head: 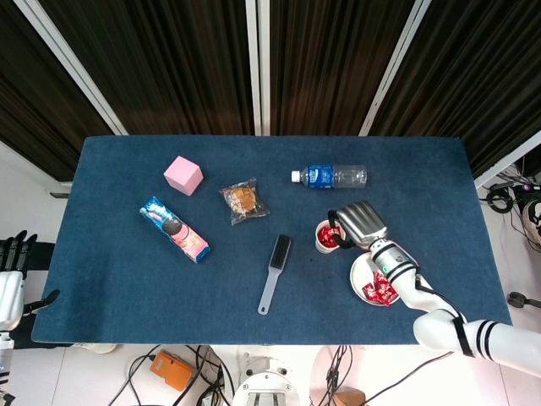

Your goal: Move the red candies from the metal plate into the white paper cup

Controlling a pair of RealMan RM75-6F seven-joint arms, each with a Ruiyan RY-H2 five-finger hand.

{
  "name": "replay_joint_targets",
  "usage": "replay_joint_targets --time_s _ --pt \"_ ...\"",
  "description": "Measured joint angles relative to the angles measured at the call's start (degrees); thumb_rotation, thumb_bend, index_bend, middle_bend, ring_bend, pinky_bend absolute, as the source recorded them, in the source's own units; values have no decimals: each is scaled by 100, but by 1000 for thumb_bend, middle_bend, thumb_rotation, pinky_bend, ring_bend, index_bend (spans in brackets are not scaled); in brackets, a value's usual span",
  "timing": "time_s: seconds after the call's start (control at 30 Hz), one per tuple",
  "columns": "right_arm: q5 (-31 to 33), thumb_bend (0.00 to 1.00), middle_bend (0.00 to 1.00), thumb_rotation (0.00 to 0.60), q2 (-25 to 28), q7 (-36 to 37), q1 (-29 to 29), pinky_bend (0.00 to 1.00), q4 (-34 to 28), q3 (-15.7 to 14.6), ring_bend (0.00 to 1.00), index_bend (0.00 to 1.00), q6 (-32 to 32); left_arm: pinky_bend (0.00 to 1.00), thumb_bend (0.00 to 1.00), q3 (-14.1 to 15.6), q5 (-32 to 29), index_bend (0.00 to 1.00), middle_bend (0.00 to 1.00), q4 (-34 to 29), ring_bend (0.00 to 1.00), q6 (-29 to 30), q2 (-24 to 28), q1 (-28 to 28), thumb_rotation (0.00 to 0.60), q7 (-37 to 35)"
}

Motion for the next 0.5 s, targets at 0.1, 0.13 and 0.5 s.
replay_joint_targets --time_s 0.1,0.13,0.5 --pt "40 524 878 600 -33 -27 34 1000 15 -49 1000 460 -23 0 0 -3 4 0 0 10 0 -7 -4 -8 600 -4" --pt "32 496 878 600 -35 -29 35 1000 8 -61 1000 429 -8 0 0 -4 7 0 0 12 0 -9 -5 -11 600 -5" --pt "-580 408 878 600 272 272 -474 1000 -256 -291 1000 408 865 0 0 -15 28 0 0 55 0 -37 -20 -43 600 -47"
